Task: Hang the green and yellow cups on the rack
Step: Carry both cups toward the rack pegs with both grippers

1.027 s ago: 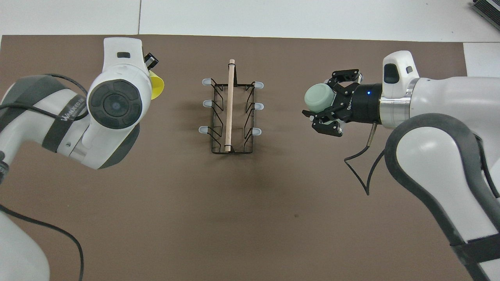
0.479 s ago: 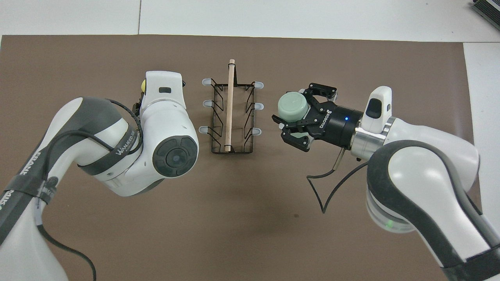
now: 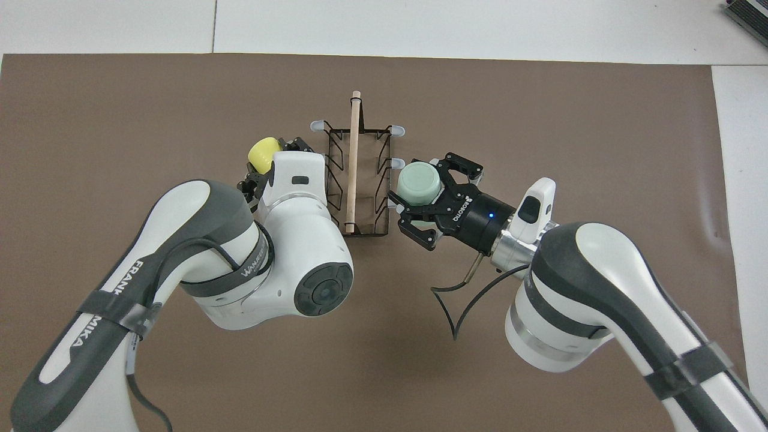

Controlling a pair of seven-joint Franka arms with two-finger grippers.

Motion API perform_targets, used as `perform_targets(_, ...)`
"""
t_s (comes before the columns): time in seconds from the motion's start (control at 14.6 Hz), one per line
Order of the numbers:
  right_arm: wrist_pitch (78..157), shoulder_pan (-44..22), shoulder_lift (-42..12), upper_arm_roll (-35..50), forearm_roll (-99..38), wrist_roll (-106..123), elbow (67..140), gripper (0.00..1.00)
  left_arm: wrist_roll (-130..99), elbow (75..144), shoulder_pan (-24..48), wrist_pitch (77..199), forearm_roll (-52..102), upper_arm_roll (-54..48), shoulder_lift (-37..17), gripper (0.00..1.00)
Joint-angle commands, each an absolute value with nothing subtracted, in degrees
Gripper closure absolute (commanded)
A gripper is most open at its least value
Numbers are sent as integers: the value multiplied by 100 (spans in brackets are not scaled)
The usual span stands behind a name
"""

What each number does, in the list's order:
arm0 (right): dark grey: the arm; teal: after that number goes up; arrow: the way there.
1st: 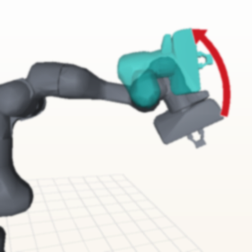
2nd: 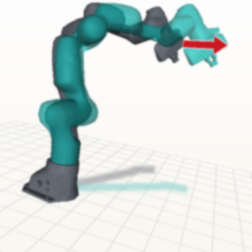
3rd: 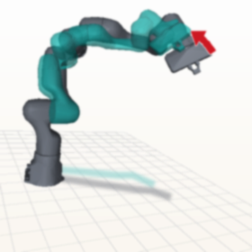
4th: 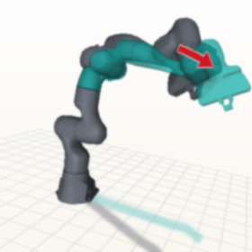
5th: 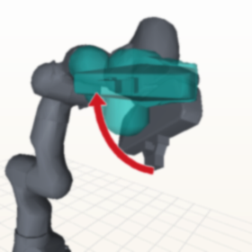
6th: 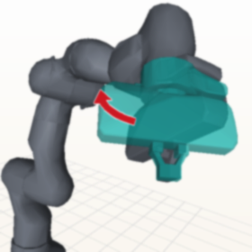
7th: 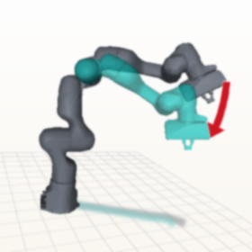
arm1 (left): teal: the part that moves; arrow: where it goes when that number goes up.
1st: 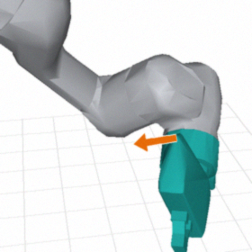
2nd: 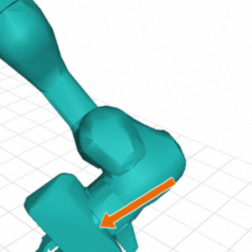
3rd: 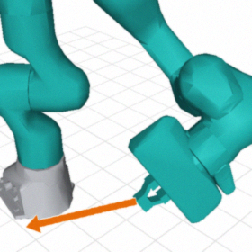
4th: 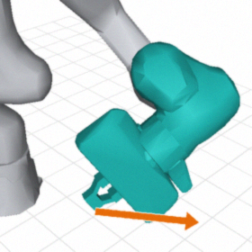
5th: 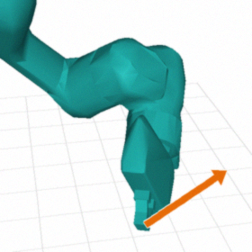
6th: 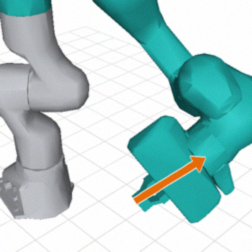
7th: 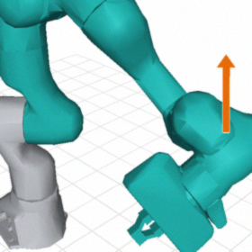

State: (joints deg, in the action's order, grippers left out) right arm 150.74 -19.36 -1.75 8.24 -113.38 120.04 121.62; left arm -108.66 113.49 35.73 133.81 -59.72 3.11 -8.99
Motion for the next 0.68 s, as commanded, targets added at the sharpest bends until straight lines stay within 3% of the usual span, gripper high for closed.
perform_targets(0.0,14977,-1977,-421,817,-11846,12531,12068,100,-11118,11741,3901,13097,-6161,404,-545,100)
perform_targets(0.48,14871,-2171,-791,817,-12832,13500,12023,100,-11452,11909,4447,12516,-6240,387,-360,100)
perform_targets(0.55,14871,-2171,-808,817,-12841,13535,12023,100,-11461,11900,4473,12463,-6249,387,-352,84)
perform_targets(0.62,14862,-2171,-870,817,-12841,13605,12023,100,-11452,11866,4474,12463,-6249,361,-360,63)
